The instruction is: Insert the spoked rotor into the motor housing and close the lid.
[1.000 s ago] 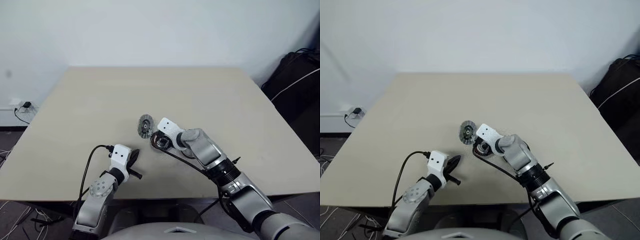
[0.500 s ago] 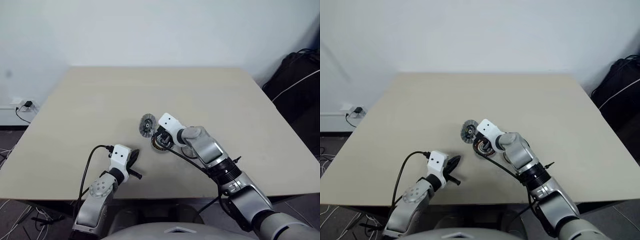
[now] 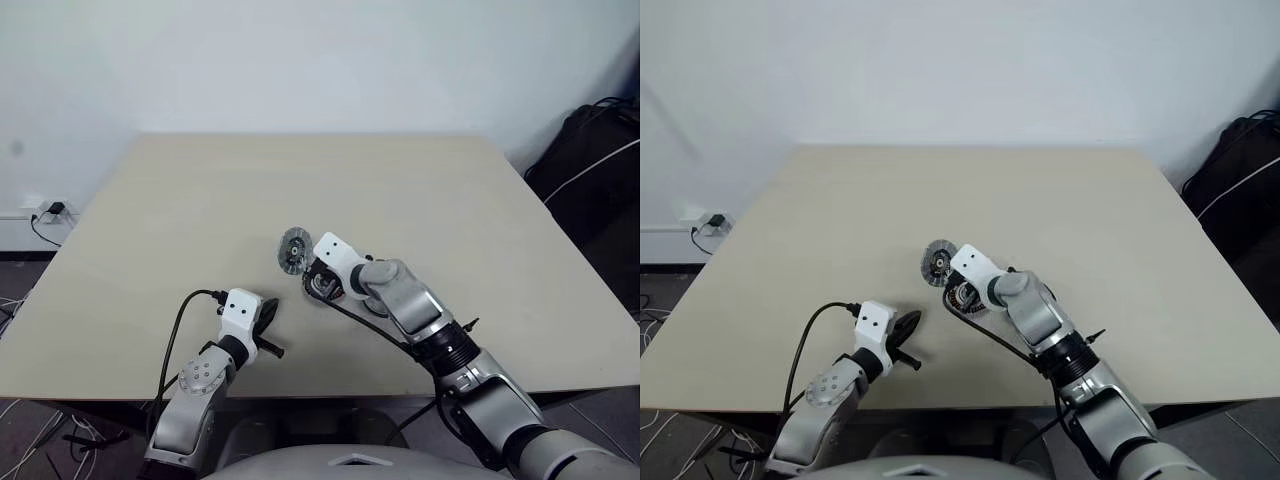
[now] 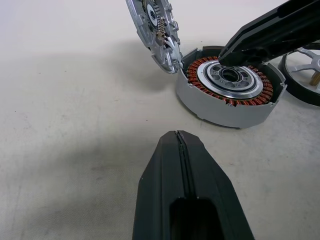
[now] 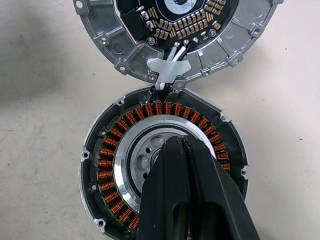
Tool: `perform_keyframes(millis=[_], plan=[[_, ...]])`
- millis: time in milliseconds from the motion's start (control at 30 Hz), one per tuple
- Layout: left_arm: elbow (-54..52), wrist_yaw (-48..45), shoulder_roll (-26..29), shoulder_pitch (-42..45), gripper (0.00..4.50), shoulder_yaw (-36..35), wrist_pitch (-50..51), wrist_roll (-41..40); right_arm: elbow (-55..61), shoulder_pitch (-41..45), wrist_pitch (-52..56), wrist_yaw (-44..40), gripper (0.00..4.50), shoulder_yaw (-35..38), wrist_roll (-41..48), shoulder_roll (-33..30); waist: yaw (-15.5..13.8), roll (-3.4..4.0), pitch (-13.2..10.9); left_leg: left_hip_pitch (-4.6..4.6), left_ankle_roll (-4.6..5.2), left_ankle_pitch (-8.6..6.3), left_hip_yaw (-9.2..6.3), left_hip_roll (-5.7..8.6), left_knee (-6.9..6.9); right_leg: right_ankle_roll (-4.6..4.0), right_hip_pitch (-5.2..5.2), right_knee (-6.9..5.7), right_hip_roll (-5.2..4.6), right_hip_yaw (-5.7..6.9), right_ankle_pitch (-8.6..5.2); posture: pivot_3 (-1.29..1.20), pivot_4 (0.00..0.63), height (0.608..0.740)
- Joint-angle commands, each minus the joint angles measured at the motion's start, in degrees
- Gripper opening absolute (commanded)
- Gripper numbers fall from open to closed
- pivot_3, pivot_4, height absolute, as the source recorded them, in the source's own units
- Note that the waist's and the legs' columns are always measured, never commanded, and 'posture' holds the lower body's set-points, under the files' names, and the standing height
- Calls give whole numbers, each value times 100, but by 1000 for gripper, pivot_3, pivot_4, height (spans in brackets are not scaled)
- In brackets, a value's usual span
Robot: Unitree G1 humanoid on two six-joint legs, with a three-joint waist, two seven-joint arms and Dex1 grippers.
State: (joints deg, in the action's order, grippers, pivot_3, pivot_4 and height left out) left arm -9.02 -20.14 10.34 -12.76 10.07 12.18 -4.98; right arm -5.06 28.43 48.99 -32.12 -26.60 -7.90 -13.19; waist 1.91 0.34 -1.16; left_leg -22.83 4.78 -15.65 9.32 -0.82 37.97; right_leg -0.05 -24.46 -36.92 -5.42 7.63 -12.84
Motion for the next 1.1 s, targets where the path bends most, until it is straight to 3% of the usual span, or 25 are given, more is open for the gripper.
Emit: perform_keyframes(millis=[33,633,1100], plan=[[-84,-11,-9,72,0,-16,-39,-30,31,102,-102,29,66,48,9,5,0,0,0,0,0,0,0,0,0,0,0,0,0,0,0,0,0,740],[-119,-3,19,52,0,-52,-36,-30,-25,-62,-235,30,66,30,-24,-147,-1,0,0,1,0,0,0,0,3,2,2,0,0,0,0,0,0,740],[-116,-41,59,82,0,-50,-19,-35,343,-344,-1156,66,66,520,366,-89,-30,0,0,0,0,0,0,0,4,3,2,0,0,0,0,0,0,740]])
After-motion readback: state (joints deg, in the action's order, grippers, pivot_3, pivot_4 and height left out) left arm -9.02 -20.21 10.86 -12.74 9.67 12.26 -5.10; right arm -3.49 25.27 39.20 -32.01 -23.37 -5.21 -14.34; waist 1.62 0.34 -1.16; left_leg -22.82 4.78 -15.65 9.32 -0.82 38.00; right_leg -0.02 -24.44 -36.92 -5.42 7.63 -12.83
